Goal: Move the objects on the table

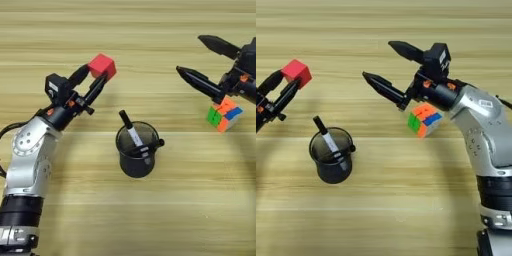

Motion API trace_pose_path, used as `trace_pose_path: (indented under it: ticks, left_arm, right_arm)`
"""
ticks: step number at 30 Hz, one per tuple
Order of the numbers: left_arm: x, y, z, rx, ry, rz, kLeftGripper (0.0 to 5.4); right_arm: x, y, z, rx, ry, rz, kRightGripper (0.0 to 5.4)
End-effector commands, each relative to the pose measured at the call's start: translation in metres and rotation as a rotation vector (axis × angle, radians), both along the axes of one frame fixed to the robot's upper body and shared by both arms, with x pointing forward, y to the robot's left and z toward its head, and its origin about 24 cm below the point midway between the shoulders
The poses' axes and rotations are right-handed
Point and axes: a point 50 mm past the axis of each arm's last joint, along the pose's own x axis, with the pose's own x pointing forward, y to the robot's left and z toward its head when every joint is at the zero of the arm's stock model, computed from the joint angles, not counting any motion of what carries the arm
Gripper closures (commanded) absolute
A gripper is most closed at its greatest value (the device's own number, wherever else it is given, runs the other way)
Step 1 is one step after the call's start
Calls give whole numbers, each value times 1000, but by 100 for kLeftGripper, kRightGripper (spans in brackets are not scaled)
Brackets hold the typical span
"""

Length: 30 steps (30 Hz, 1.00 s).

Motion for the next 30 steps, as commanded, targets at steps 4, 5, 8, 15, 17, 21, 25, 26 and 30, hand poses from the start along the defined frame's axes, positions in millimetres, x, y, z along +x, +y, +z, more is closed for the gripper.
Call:
trace_pose_path:
  ticks: [4,5,8,15,17,21,25,26,30]
  left_arm:
    - [14,14,-21,82,88,151,325]
    - [15,13,-26,105,105,165,325]
    - [15,9,-43,141,170,176,325]
    - [11,7,-68,191,268,175,325]
    - [10,6,-72,197,282,169,325]
    - [9,4,-79,207,302,167,325]
    - [9,2,-83,207,320,153,325]
    - [9,2,-84,208,323,153,325]
    - [8,-1,-87,210,336,139,325]
  right_arm:
    - [-3,9,-9,23,-7,-23,0]
    - [-3,9,-10,30,-6,-29,0]
    - [-3,9,-13,39,-3,-55,0]
    - [-3,5,-13,70,-13,-79,0]
    - [-3,4,-12,72,-18,-82,0]
    - [-2,2,-11,71,-26,-88,0]
    - [-1,2,-11,69,-29,-85,0]
    - [-1,1,-11,69,-30,-85,0]
    - [0,1,-9,69,-37,-85,0]
